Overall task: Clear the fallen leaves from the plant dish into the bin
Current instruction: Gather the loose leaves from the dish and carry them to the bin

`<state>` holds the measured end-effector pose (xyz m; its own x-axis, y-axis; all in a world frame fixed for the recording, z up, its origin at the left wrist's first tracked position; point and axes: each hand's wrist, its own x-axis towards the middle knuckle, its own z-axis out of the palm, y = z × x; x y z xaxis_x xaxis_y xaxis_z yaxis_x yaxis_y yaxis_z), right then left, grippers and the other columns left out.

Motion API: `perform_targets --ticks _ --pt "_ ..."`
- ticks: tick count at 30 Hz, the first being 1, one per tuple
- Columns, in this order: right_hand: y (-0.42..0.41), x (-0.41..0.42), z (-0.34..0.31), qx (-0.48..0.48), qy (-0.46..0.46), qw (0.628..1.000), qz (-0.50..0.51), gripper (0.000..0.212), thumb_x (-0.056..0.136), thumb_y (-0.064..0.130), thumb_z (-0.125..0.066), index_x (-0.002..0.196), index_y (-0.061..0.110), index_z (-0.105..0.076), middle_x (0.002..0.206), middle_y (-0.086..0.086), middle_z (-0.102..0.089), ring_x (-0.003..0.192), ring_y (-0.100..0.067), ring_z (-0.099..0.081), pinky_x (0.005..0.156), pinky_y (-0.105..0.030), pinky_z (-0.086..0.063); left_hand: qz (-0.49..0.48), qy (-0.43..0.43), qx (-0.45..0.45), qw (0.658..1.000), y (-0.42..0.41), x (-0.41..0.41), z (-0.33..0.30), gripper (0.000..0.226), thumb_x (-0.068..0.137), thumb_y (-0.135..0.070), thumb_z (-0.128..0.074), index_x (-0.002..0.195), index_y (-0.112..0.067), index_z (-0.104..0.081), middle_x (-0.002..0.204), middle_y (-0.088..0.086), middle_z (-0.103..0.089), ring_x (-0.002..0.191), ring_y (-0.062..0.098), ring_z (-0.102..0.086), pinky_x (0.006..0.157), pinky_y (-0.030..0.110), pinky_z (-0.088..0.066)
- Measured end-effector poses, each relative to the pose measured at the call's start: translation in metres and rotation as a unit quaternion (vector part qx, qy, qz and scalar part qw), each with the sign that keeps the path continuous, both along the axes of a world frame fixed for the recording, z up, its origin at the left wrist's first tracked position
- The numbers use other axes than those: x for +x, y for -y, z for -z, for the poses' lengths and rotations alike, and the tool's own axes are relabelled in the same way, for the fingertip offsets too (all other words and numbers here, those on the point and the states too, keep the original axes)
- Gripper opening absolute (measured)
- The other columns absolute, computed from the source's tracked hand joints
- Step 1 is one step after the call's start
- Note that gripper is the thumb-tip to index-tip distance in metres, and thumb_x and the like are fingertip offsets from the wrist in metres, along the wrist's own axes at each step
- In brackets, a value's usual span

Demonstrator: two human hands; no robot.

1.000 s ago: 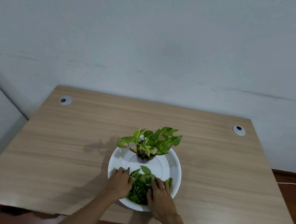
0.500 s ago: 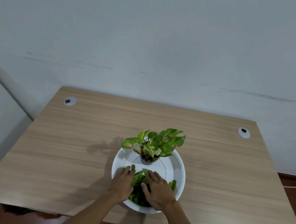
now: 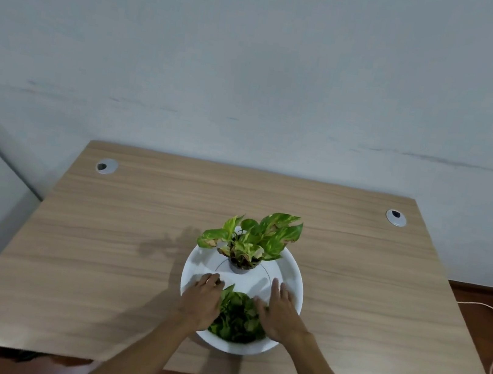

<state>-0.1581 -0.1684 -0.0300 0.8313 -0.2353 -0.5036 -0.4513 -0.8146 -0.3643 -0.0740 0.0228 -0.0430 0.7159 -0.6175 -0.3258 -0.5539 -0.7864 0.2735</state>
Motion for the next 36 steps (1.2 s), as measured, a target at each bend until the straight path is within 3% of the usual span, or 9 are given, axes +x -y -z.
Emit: perform_targets --ticks 3,6,11,15,19,24,29,32,36 --pt "-0.005 0.002 0.001 0.010 -0.074 0.997 0.023 0.078 0.101 0.049 -0.032 0.154 0.002 0.000 0.160 -0.021 -0.011 0.148 -0.038 -0.012 0.120 -0.045 -0.017 -0.012 -0.031 0.009 0.999 -0.001 -0.005 -0.002 0.040 0.094 -0.016 -0.037 0.132 -0.008 -0.050 0.137 0.009 -0.045 0.127 0.027 -0.040 0.106 0.040 -0.037" --pt "-0.025 -0.003 0.001 0.022 -0.105 0.994 0.020 0.078 0.099 0.053 -0.034 0.152 0.002 -0.009 0.156 -0.023 -0.020 0.143 -0.038 -0.026 0.116 -0.045 -0.026 -0.026 -0.084 -0.015 0.996 -0.007 -0.009 -0.006 0.040 0.096 -0.017 -0.036 0.133 -0.011 -0.049 0.131 0.008 -0.050 0.122 0.025 -0.045 0.100 0.041 -0.042" --pt "-0.039 -0.014 -0.013 0.039 -0.033 0.998 0.022 0.077 0.100 0.053 -0.033 0.153 0.004 -0.009 0.153 -0.021 -0.031 0.138 -0.036 -0.037 0.111 -0.043 -0.035 -0.062 -0.022 -0.093 0.993 -0.012 -0.007 -0.014 0.042 0.097 -0.023 -0.036 0.139 -0.019 -0.040 0.126 0.003 -0.056 0.116 0.021 -0.050 0.090 0.037 -0.046" --pt "-0.015 -0.005 -0.016 -0.004 0.012 0.999 0.037 0.066 0.102 0.047 -0.035 0.152 0.006 -0.021 0.150 -0.020 -0.035 0.136 -0.037 -0.038 0.107 -0.044 -0.038 -0.062 -0.029 -0.044 0.997 -0.012 0.002 -0.011 0.047 0.097 -0.022 -0.038 0.143 -0.014 -0.035 0.136 0.007 -0.047 0.126 0.027 -0.042 0.097 0.040 -0.042" --pt "-0.025 -0.011 0.006 -0.088 -0.013 0.995 -0.036 0.064 0.101 0.050 -0.027 0.145 0.002 -0.030 0.149 -0.023 -0.034 0.133 -0.038 -0.037 0.113 -0.044 -0.031 -0.032 -0.019 0.036 0.999 -0.009 -0.002 -0.004 0.038 0.094 -0.020 -0.040 0.130 -0.011 -0.047 0.124 0.010 -0.054 0.115 0.029 -0.051 0.088 0.039 -0.044" --pt "-0.044 -0.032 0.006 -0.086 -0.004 0.986 -0.144 0.050 0.104 0.035 -0.022 0.149 0.014 -0.029 0.148 -0.026 -0.031 0.129 -0.044 -0.037 0.102 -0.051 -0.037 -0.072 -0.041 0.010 0.997 -0.003 -0.016 -0.008 0.029 0.094 -0.026 -0.039 0.111 -0.012 -0.057 0.105 0.009 -0.065 0.095 0.029 -0.062 0.068 0.036 -0.045" --pt "-0.041 -0.025 -0.002 -0.062 0.050 0.990 -0.113 0.060 0.101 0.051 -0.030 0.149 0.016 -0.028 0.152 -0.011 -0.033 0.140 -0.034 -0.033 0.112 -0.049 -0.033 -0.095 -0.060 -0.083 0.990 -0.017 -0.003 -0.010 0.037 0.095 -0.023 -0.041 0.131 -0.018 -0.050 0.123 0.003 -0.058 0.114 0.022 -0.053 0.086 0.038 -0.049" --pt "-0.048 -0.003 -0.006 -0.039 0.051 0.990 -0.125 0.064 0.099 0.054 -0.031 0.152 0.017 -0.026 0.159 -0.008 -0.026 0.146 -0.029 -0.023 0.117 -0.054 -0.024 -0.070 -0.054 -0.053 0.995 -0.022 0.003 -0.005 0.045 0.095 -0.021 -0.041 0.140 -0.016 -0.040 0.135 0.004 -0.048 0.127 0.024 -0.041 0.099 0.039 -0.042" --pt "-0.064 0.015 -0.005 -0.011 0.079 0.976 -0.204 0.061 0.100 0.047 -0.034 0.150 0.014 -0.030 0.159 -0.006 -0.029 0.147 -0.023 -0.024 0.119 -0.047 -0.023 0.004 0.032 0.056 0.998 -0.018 0.002 -0.002 0.045 0.089 -0.020 -0.046 0.133 -0.011 -0.043 0.131 0.010 -0.048 0.122 0.030 -0.045 0.105 0.037 -0.033"
